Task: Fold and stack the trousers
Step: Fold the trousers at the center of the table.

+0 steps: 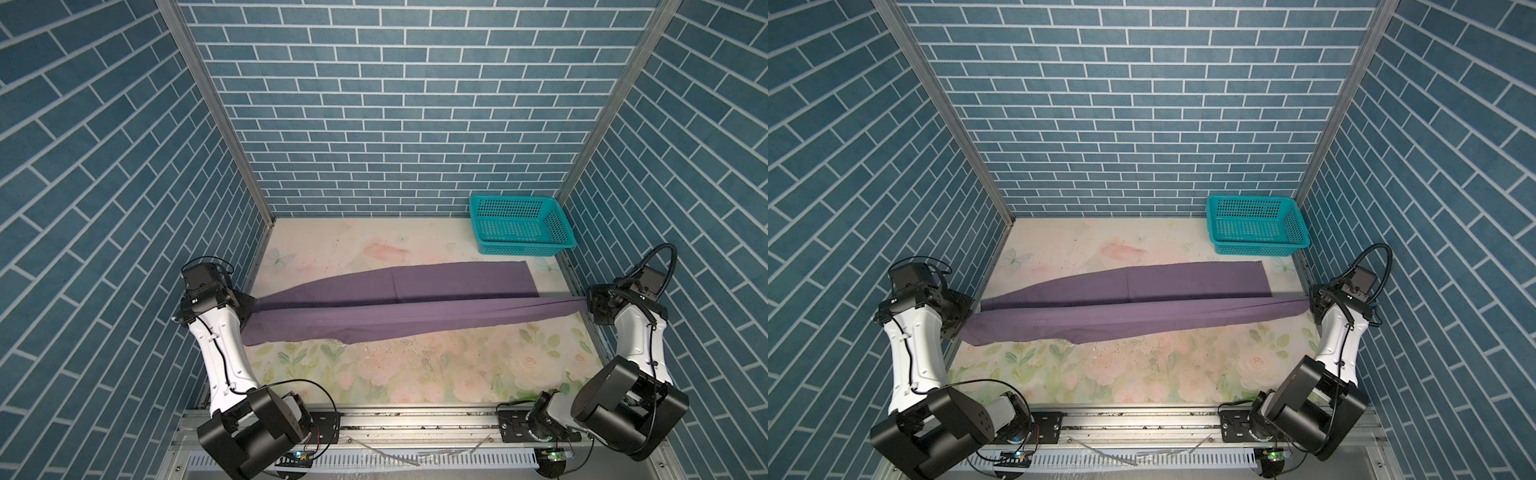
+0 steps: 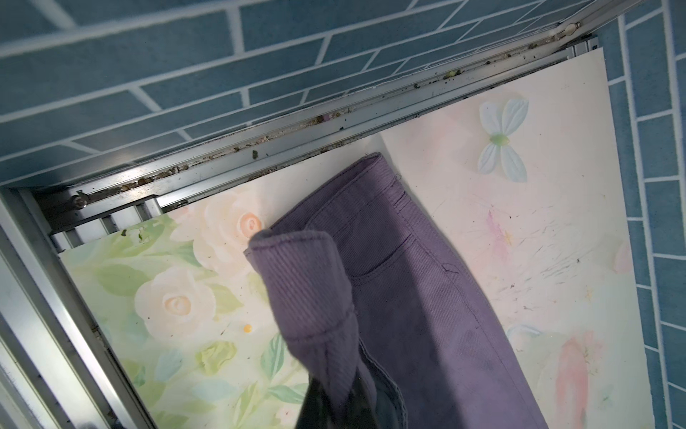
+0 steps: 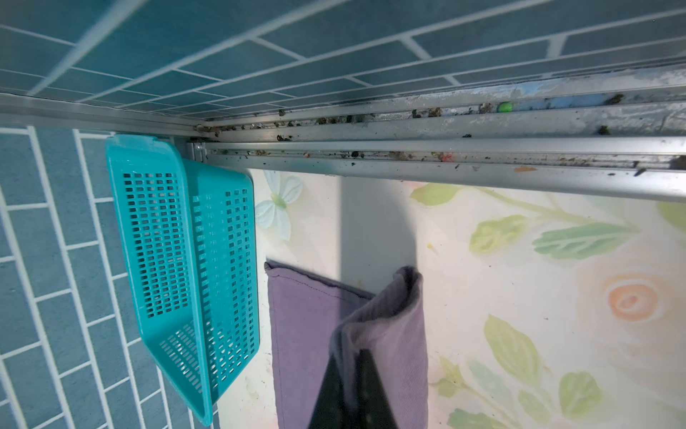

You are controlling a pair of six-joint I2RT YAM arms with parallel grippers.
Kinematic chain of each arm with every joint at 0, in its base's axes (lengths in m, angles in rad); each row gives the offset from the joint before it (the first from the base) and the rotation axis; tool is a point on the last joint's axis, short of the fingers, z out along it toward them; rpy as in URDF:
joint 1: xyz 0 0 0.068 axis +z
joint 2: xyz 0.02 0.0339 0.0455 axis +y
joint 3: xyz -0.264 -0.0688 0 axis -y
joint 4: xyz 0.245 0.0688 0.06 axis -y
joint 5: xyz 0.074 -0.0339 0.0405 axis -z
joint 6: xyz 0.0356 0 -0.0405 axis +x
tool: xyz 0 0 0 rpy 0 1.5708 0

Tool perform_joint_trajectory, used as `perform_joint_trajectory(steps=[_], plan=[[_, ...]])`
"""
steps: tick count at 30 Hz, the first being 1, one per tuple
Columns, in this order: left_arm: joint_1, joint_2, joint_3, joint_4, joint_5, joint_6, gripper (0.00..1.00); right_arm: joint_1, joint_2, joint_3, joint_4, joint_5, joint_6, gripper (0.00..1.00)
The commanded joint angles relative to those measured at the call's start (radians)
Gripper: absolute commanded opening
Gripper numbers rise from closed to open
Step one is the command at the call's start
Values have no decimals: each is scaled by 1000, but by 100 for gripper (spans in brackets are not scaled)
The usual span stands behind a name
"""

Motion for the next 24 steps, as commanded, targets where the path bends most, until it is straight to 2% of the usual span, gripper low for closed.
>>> perform_joint_trajectory(steps=[1, 15, 24], plan=[[10, 10, 56, 139, -121, 3, 0, -7, 32, 62, 149, 157, 31, 0], [-10, 44, 85, 152, -135, -15, 0, 42, 65, 218, 117, 193, 15, 0], [-31, 77, 118, 155, -159, -17, 0, 46, 71, 219, 109, 197, 18, 0]])
